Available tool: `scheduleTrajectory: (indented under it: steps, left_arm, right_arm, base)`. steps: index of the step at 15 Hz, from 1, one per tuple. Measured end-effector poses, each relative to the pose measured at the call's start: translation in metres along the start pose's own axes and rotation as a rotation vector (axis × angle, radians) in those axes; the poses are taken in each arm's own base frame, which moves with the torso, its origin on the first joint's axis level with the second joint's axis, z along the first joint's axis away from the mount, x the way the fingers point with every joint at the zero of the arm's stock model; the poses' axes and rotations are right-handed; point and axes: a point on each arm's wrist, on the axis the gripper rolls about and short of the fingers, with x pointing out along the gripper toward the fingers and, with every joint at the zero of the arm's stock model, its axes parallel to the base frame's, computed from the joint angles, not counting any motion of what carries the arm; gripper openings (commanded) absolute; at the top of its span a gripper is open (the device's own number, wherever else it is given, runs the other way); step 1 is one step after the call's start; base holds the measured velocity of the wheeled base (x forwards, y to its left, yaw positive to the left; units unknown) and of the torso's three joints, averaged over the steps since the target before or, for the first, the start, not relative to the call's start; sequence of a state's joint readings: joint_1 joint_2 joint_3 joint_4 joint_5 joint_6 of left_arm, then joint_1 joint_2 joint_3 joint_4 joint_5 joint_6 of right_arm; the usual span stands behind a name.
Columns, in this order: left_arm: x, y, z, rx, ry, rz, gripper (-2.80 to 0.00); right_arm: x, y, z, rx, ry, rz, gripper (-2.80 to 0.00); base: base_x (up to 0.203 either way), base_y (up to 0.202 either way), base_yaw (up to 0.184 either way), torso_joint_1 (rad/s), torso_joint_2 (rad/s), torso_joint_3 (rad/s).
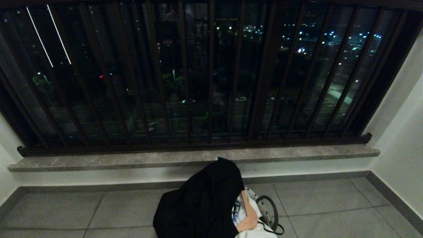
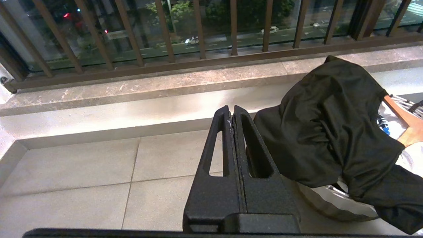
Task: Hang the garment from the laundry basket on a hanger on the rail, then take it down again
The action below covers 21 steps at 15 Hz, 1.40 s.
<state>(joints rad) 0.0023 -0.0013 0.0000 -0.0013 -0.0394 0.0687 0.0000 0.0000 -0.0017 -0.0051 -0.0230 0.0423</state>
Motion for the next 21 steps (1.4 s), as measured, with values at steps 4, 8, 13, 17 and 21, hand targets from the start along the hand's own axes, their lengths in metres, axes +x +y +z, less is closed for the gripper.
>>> scheduleTrajectory:
  steps: [4,8,13,17,21]
  left_arm:
    - [0.0,0.0,0.0,0.0,0.0,0.0,-2.8]
    - [0.0,0.0,0.0,0.0,0.0,0.0,-2.8]
    - [0.0,0.0,0.0,0.0,0.0,0.0,-2.8]
    - [0.0,0.0,0.0,-0.009,0.0,0.001,-2.8]
    - [0.0,0.0,0.0,-0.01,0.0,0.001,-2.8]
  right_arm:
    - [0.0,0.0,0.0,0.0,0.0,0.0,-2.8]
    - [0.0,0.0,0.0,0.0,0.0,0.0,-2.8]
    - [0.0,0.0,0.0,0.0,0.0,0.0,-2.8]
    - [0.0,0.0,0.0,0.0,0.0,0.0,-2.8]
    - [0.0,0.0,0.0,0.0,0.0,0.0,-2.8]
  base:
    - [0.0,0.0,0.0,0.0,0.0,0.0]
    - [0.0,0.0,0.0,0.0,0.0,0.0]
    - [0.0,0.0,0.0,0.0,0.0,0.0]
    - [0.0,0.0,0.0,0.0,0.0,0.0]
    - [0.0,0.0,0.0,0.003,0.0,-0.133]
